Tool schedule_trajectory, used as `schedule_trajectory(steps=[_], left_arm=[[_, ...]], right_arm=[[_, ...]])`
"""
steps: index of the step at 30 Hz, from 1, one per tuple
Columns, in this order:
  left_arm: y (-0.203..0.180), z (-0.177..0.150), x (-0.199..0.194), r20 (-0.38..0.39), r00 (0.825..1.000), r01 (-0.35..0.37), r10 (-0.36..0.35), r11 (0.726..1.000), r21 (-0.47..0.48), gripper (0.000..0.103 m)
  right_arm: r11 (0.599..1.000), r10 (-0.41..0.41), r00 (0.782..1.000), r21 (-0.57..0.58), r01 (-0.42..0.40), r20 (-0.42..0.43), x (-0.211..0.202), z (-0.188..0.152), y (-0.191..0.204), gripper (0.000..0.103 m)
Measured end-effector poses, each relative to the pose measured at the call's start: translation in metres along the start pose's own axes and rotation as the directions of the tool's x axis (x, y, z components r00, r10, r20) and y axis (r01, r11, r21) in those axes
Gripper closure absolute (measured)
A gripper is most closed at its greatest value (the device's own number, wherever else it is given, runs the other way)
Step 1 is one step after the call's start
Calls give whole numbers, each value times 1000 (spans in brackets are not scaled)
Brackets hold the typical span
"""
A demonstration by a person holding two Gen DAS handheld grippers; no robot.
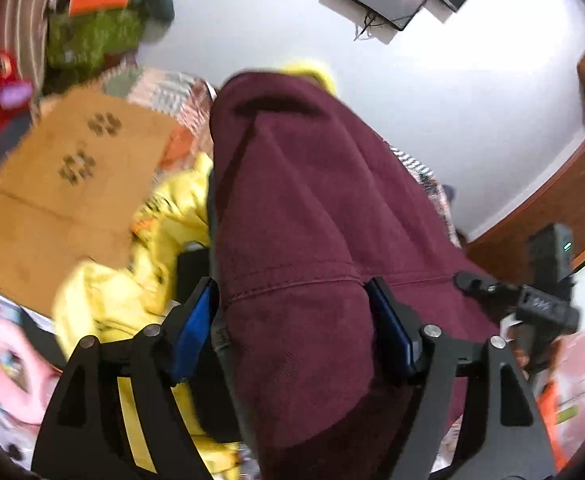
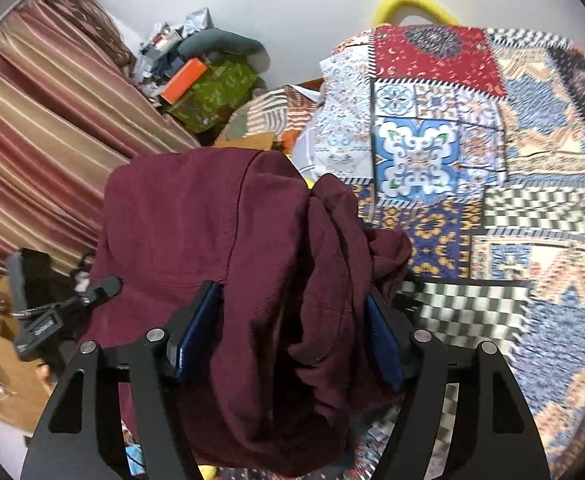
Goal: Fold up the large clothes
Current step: 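Carry the folded shirt with both grippers onto the clothes stack and release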
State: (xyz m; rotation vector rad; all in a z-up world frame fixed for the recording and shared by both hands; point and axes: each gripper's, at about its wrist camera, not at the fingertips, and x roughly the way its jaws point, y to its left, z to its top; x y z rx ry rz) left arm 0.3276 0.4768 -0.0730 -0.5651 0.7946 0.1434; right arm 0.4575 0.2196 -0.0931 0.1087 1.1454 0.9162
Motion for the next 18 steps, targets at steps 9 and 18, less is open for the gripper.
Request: schedule_trajectory(steps=[9,18], left_arm=[[-46,-26,-37,99,983,-168,154,973,158,27],[-52,-56,-31,171,926,-370,337,901,225,15]], right_arm=[[964,-201,968,-145,223,152,-46,-17,28,34],[903,-196,964,-350,249,180,-23,-49,76,27]])
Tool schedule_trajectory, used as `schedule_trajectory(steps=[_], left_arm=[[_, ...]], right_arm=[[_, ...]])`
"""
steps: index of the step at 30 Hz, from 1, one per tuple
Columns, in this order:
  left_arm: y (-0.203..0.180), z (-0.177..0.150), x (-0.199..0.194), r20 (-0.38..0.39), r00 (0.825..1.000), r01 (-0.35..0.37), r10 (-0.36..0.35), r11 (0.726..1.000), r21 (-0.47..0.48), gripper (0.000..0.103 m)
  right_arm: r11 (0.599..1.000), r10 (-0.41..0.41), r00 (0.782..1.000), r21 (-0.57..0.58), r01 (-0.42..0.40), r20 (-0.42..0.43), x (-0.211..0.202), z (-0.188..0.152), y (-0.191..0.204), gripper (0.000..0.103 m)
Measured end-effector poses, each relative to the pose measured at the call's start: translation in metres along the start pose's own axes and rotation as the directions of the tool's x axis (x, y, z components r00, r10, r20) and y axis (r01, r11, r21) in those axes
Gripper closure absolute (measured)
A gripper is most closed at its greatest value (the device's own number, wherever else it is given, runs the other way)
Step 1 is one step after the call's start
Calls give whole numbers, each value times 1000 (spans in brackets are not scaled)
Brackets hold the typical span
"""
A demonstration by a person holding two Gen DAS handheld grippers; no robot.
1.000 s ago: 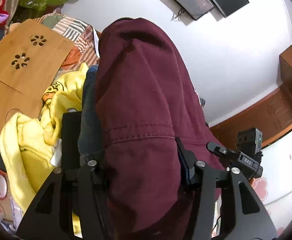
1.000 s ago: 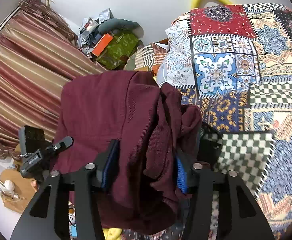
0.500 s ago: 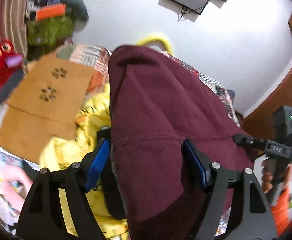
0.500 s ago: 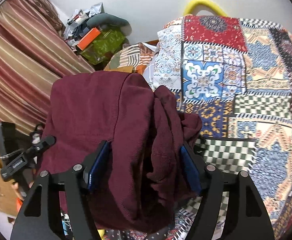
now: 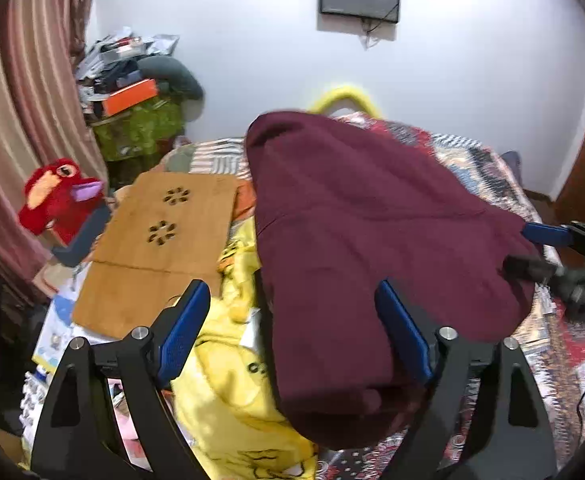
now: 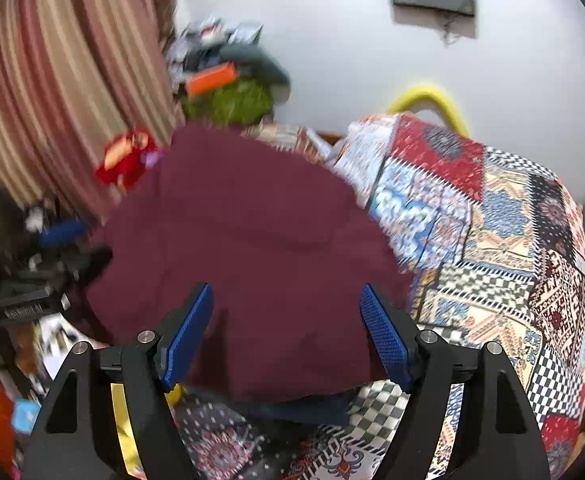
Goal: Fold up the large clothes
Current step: 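Carry the folded shirt with both grippers onto the clothes stack and release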
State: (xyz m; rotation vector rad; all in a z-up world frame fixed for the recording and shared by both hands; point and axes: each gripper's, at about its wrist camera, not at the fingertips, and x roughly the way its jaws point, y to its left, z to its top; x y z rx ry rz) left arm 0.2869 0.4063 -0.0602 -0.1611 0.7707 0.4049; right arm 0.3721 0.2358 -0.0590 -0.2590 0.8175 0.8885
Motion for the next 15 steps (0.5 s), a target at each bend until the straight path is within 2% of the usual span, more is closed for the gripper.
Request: schedule_trajectory(steps=[2,4,6,11,15], left_arm=[[2,-5,5,-6,1000,-10,10,1000,-10,12],[9,-8,7,-5,1000,19,-19,998,-54,11],[10,-6,3,4,1000,29,-29,997,-70,12],[4,-4,-25,56,998,28,-23,996,-88,12],[-8,-7,-75,168,985,46,-33,996,-76,12]], right_arm=[[994,-67,998,-82,67,7,11,-10,14,22],[975,-140,990,-172,144,34,18,-19,29,21],[960,-175,983,-211,184,65,9,-23,37,21],[974,-130,987,-176,144,90,-24,-21,35,23],[982,-107,978,-136,132,176,-64,-25,35,23]])
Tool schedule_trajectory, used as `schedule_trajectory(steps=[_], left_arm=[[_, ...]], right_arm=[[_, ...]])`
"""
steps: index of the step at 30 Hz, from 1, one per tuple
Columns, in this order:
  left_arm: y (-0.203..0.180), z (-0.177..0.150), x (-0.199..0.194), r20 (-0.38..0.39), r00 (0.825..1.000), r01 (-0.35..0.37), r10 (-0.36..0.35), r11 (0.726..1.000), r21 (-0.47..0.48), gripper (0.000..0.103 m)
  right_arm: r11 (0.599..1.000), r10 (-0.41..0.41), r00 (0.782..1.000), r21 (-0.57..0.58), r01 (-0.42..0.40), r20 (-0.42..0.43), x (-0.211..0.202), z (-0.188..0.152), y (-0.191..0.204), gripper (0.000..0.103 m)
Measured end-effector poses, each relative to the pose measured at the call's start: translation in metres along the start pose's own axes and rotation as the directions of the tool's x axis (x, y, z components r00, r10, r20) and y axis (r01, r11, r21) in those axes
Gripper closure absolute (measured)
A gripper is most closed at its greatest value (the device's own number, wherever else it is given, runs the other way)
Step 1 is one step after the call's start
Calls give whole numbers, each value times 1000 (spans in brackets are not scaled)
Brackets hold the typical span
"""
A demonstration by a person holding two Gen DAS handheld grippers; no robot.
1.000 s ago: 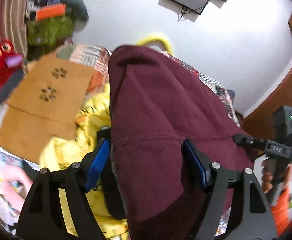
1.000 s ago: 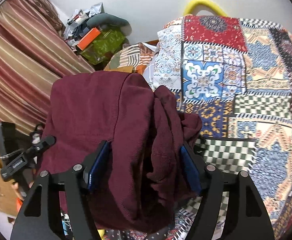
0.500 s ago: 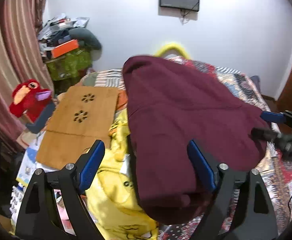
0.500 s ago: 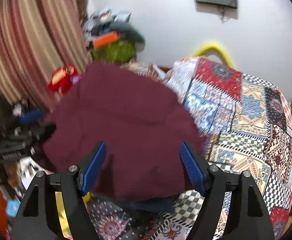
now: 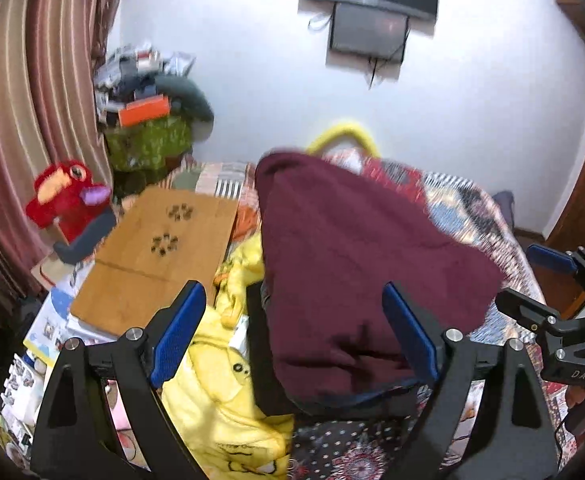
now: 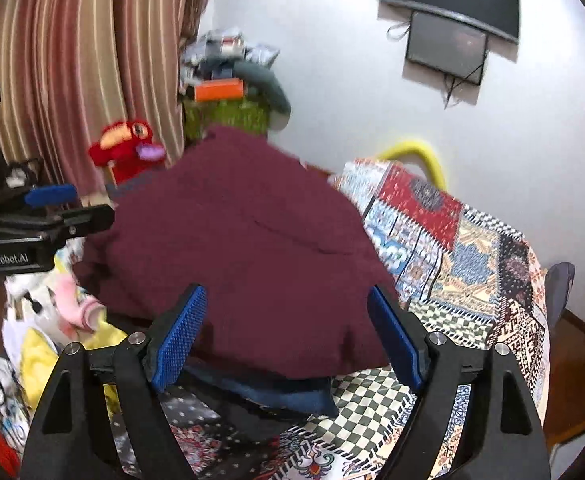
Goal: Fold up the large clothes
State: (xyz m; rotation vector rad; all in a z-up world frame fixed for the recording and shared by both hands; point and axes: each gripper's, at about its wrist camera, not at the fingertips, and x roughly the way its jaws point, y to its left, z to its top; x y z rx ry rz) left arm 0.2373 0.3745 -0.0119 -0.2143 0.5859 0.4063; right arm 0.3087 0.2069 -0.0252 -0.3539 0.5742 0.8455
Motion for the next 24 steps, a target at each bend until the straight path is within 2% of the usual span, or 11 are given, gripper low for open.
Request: schedule_trajectory(steps=[4,6,11,16,20,24], left_arm=[[-18,1,-51,105,994,11,-14,1000,26,12],[-29,-1,-79,164,986,15,-23,999,44,12],[-56,-20,-152,311,950,16,-38,997,73,12],[-80,-47,-209,414,909,10,-50,995,100,12],[-93,-69,-241,468,882,1,-46,995,97,12],[-99,-87,-263,500,865,-7,-36,996,83,12]], right_arm=[[1000,4,994,23,-6,105,-45,0,5,23],[999,4,986,34,-10,166,-70,-1,6,23],[997,5,956,75,-29,293,-127,-12,7,23],[990,13,916,121,-67,401,-179,-31,7,23],[990,1,890,125,-65,455,-209,-46,16,23],[990,-21,874,134,-50,486,-223,-58,22,23]])
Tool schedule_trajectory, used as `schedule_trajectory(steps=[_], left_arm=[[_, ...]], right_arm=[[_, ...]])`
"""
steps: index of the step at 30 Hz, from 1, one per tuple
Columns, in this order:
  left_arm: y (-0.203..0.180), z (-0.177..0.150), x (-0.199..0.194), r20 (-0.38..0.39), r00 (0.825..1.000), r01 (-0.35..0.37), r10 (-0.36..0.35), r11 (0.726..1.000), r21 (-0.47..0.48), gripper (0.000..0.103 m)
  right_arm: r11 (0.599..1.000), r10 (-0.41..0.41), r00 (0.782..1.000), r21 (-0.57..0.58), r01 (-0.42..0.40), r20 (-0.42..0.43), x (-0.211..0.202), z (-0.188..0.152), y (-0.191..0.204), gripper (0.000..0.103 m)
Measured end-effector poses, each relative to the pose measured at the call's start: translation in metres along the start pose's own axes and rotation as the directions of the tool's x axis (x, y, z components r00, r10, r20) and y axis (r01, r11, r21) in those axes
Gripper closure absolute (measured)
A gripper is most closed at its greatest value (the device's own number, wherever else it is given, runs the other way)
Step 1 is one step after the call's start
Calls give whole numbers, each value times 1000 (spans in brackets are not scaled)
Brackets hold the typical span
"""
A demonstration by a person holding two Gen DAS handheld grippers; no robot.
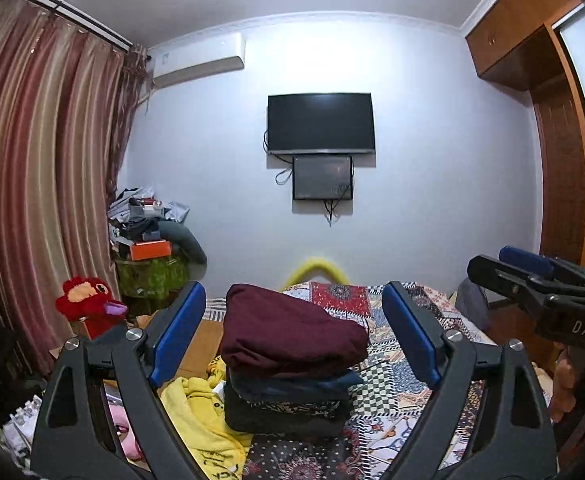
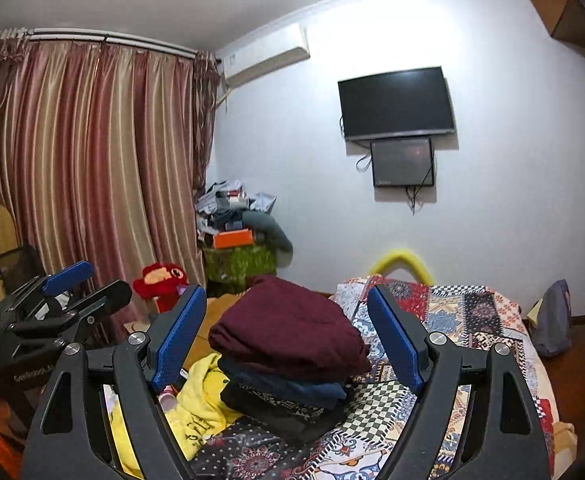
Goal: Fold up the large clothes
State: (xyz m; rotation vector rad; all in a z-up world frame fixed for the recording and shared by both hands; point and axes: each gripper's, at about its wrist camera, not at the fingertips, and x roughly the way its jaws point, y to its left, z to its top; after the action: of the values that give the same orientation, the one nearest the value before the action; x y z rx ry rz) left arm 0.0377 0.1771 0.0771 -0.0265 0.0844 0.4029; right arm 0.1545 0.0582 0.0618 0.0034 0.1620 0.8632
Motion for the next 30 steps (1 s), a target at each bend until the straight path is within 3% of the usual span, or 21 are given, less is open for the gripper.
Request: schedule_trajectory(steps=[4,8,10,12,30], left_arm=[[-3,-4,-16,-2,1000,-6,6,1000,-17,10],[-8,-7,-25,-2,1000,-26,26,1000,-8,1],[-10,-7,-29,1,999,-42,42,999,-4,0],[-11,-9,-30,-2,999,-42,42,999,-7,0],[-11,-15,-17,-26,999,-46,46,999,-4,0]], right_arm=[[1000,-12,1000,2,12,9,-10,-7,4,22],[1000,-29,1000,-2,29,4,-9,-6,6,19],[999,-42,999,-5,42,8,-13,-7,7,13],[998,-61,998,1,61,17,-15,-8,6,0],[996,-88,996,22,88,-27,-10,-22,5,0]])
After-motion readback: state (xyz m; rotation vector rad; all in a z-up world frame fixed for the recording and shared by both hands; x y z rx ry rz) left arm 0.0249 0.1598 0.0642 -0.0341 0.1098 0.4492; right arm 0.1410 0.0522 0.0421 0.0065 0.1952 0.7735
